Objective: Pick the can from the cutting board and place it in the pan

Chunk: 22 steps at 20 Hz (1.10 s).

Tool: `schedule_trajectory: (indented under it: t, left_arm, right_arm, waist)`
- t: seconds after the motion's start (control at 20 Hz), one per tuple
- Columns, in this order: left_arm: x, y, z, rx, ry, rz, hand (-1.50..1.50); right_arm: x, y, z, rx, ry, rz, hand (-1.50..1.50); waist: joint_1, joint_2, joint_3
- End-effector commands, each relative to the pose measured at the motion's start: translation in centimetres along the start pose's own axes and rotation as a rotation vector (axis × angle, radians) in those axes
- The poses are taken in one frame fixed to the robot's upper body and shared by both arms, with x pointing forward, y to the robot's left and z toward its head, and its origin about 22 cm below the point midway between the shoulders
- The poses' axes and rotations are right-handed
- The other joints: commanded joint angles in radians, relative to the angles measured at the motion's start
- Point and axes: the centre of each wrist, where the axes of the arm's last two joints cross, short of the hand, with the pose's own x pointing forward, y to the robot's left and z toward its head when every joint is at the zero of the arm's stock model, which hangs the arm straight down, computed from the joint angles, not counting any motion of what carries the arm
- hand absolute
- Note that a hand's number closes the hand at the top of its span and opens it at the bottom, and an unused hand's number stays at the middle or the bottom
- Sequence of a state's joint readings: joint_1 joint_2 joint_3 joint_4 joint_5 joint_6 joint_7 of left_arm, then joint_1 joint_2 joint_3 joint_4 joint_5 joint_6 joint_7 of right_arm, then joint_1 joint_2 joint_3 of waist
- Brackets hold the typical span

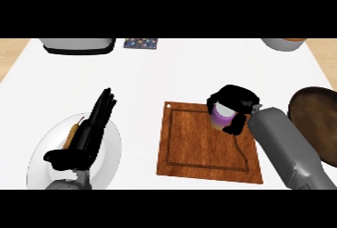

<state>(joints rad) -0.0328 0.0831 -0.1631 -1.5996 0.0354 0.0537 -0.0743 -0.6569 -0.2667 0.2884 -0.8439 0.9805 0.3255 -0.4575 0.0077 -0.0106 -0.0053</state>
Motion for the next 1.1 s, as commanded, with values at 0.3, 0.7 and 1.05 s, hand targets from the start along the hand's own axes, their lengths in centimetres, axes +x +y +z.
schedule_trajectory:
  t: [0.3, 0.7, 1.05]
  left_arm:
    - [-1.0, 0.6, 0.8, 0.026, 0.021, 0.009, 0.00]
    - [-1.6, 3.3, 2.9, 0.149, 0.045, -0.025, 0.00]
    - [-1.0, 1.7, 2.1, 0.108, 0.028, -0.008, 0.00]
  right_arm:
    - [0.3, 1.5, 4.1, -0.320, 0.109, -0.016, 1.50]
    - [1.1, 5.4, 13.4, -0.609, 0.263, -0.033, 1.50]
    - [7.0, 6.0, 21.2, -0.797, 0.326, -0.167, 1.50]
  waist:
    - [-0.044, -0.002, 0.004]
    - [-0.149, -0.033, 0.002]
    - [-0.105, -0.010, 0.003]
